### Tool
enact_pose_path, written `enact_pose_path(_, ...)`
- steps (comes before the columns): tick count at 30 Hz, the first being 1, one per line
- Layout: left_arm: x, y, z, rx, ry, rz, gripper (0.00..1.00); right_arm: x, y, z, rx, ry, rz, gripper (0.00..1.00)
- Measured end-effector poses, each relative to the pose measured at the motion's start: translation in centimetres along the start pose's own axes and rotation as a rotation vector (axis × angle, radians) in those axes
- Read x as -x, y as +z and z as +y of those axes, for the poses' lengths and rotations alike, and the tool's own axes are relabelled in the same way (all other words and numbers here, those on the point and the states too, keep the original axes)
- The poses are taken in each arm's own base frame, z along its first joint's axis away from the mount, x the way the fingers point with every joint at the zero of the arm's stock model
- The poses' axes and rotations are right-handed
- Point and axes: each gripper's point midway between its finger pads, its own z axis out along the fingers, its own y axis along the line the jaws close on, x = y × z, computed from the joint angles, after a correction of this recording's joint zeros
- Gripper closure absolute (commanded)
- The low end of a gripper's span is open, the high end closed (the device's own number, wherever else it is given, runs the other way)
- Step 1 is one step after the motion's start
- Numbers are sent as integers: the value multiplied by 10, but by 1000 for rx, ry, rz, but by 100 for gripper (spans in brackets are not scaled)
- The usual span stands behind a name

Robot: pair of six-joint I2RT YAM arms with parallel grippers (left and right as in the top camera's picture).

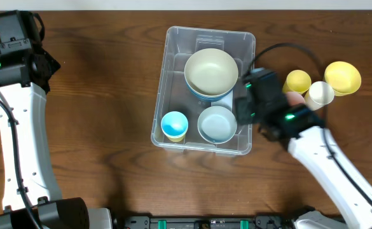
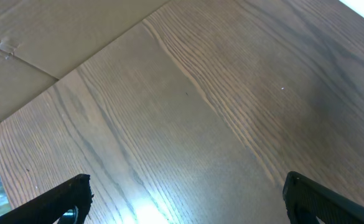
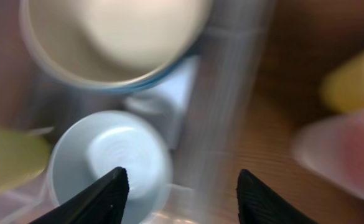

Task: Pack container
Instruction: 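Release the grey bowl and reach the right gripper to the yellow bowl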

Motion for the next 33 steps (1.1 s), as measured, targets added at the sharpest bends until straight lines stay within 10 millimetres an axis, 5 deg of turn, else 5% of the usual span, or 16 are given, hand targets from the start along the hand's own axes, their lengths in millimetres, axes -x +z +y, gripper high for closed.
enact_pose_path(7,0,0,0,0,0,0,2,38,-67,-130,-257,332,-130,43)
enact_pose_path(12,0,0,0,0,0,0,2,19,-89,-229,-439,593,-150,41)
enact_pose_path(17,0,0,0,0,0,0,2,9,-95,-285,-477,750,-193,40)
enact_pose_path(22,0,0,0,0,0,0,2,7,-75,-323,-448,838,-209,32)
enact_pose_path(33,0,0,0,0,0,0,2,2,29,-364,-375,866,-133,22)
